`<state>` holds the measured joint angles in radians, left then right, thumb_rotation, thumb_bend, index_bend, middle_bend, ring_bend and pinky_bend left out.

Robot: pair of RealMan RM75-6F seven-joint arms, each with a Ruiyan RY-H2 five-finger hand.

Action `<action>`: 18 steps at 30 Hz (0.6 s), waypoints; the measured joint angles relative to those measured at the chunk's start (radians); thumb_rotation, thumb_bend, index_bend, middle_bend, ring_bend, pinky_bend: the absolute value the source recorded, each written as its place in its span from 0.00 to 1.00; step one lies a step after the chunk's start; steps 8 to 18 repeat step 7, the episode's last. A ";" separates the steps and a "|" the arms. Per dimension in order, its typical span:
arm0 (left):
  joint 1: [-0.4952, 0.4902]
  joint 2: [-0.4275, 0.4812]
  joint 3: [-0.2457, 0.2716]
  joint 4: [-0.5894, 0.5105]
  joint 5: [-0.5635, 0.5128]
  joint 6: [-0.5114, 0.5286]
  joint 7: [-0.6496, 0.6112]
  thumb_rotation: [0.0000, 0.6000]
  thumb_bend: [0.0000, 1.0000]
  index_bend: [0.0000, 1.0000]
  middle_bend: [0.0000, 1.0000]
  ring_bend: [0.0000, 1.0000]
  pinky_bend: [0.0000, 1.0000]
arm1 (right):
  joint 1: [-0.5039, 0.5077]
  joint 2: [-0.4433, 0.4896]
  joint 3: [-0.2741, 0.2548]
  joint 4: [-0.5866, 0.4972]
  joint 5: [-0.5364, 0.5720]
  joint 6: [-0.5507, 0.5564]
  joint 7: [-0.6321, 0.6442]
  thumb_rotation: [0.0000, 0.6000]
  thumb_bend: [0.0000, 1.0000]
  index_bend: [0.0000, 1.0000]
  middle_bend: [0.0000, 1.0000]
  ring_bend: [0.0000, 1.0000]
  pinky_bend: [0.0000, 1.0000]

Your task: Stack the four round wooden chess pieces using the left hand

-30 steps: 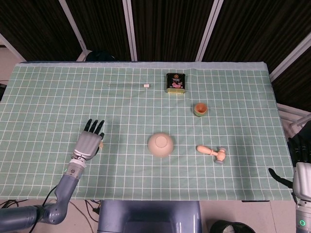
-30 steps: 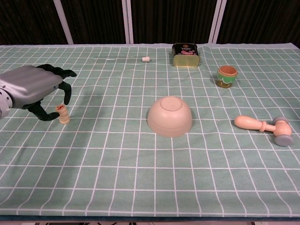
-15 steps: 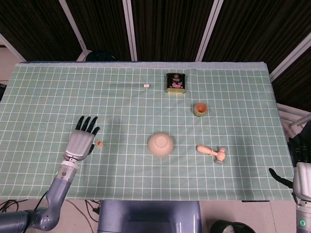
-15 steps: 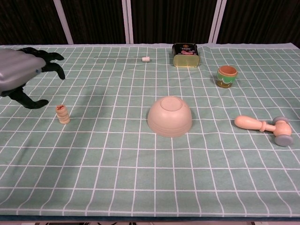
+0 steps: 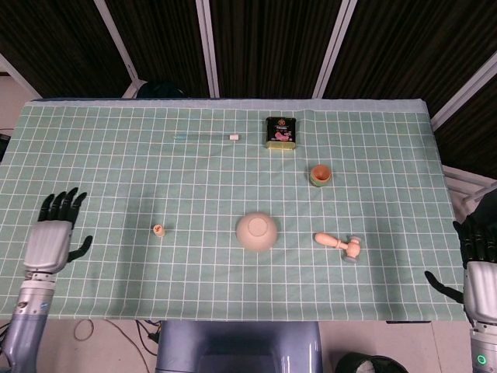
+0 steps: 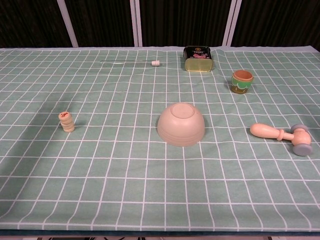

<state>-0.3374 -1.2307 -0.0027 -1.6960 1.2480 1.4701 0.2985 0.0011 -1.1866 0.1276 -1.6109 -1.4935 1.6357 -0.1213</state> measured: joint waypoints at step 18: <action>0.076 0.083 -0.001 0.017 0.032 0.042 -0.103 1.00 0.30 0.07 0.00 0.00 0.00 | 0.011 0.034 -0.035 -0.013 -0.021 -0.057 0.003 1.00 0.23 0.12 0.01 0.00 0.00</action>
